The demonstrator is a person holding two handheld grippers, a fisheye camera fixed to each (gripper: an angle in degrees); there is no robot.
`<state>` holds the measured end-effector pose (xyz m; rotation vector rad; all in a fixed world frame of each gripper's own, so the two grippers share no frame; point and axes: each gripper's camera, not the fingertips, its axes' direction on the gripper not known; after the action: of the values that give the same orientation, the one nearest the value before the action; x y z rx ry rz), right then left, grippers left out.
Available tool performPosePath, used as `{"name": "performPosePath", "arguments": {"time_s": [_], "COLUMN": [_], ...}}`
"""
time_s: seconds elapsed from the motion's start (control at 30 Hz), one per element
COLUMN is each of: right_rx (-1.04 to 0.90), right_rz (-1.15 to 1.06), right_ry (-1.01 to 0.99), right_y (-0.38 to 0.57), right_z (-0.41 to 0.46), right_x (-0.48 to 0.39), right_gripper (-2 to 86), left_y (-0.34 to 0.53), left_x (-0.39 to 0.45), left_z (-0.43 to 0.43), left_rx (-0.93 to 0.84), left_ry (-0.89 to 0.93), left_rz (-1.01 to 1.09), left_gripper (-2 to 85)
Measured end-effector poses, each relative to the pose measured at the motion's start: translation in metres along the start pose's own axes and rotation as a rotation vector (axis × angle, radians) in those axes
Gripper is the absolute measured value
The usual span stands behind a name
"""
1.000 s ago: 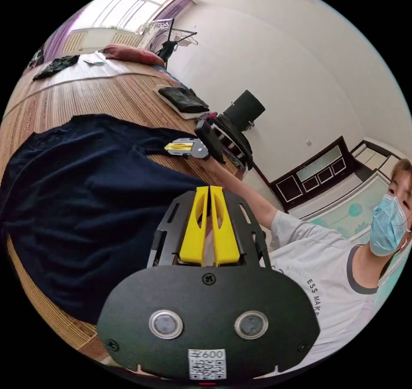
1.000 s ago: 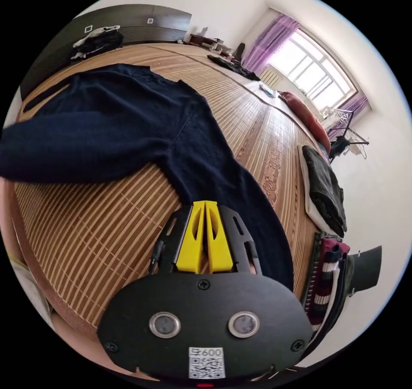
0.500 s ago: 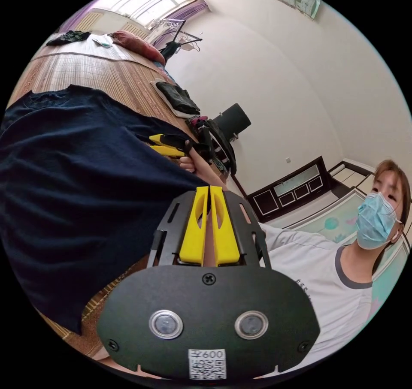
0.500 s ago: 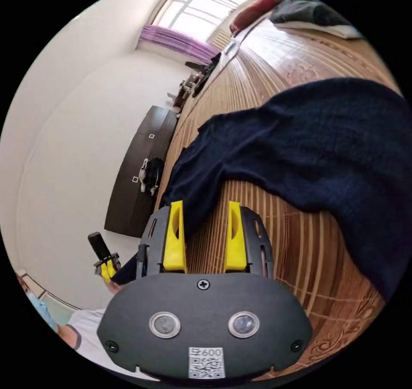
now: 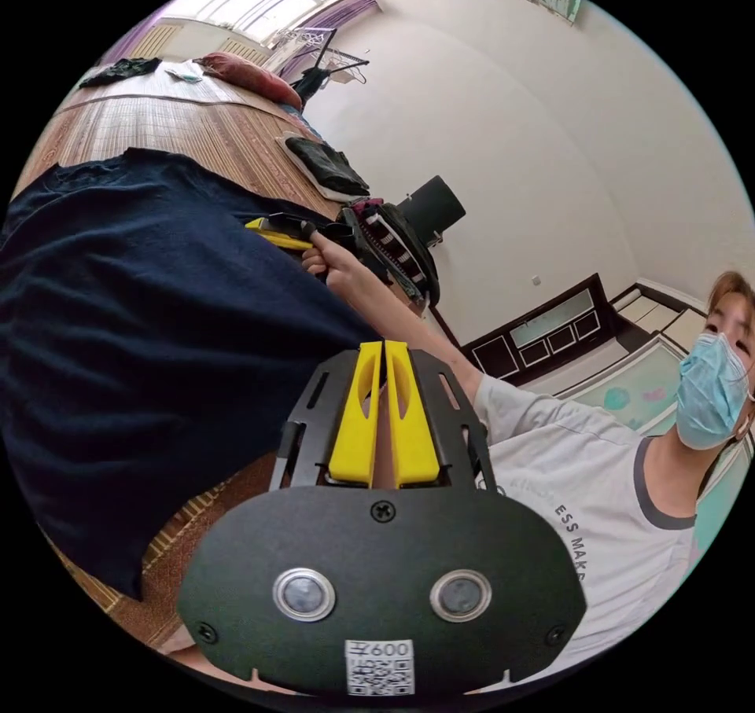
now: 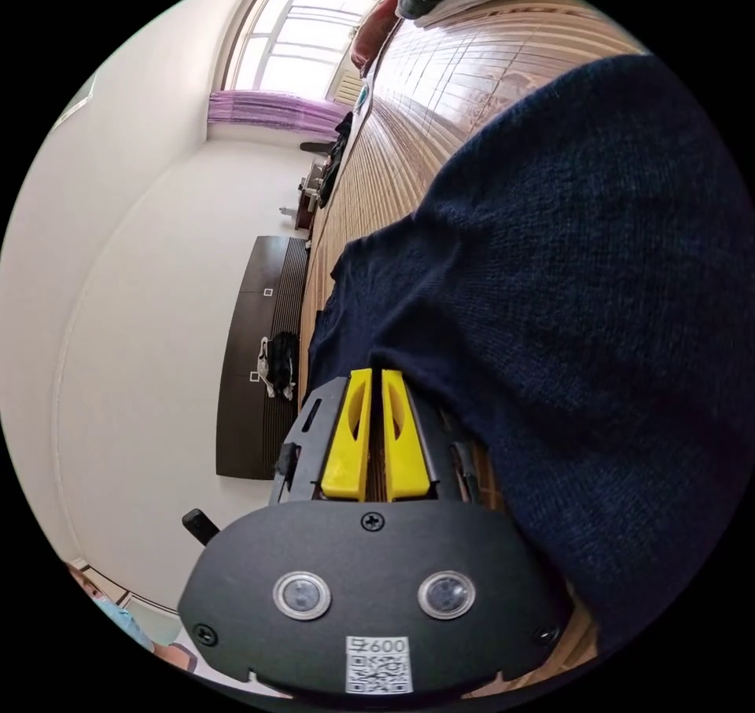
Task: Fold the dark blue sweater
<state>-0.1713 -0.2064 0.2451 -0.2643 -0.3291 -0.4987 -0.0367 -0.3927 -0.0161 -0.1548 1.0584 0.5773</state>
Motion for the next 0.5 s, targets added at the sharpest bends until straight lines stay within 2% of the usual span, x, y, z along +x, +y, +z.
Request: {"name": "performPosePath", "arguments": {"time_s": [0.17, 0.3, 0.5], "right_rx": [-0.065, -0.103, -0.122], "right_rz": [-0.067, -0.144, -0.273], "right_ry": [0.086, 0.176, 0.335], "right_y": [-0.005, -0.001, 0.014], "right_z": [0.007, 0.013, 0.02], "right_x": [-0.006, -0.019, -0.039], "right_gripper": [-0.8, -0.9, -0.8], "left_y": [0.019, 0.032, 0.043], "left_x": [-0.007, -0.015, -0.017], "left_z": [0.057, 0.097, 0.14], "left_rx": [-0.126, -0.126, -0.137], "left_ry": [-0.056, 0.008, -0.01], "left_rz": [-0.028, -0.093, -0.144], "left_gripper": [0.6, 0.6, 0.9]}}
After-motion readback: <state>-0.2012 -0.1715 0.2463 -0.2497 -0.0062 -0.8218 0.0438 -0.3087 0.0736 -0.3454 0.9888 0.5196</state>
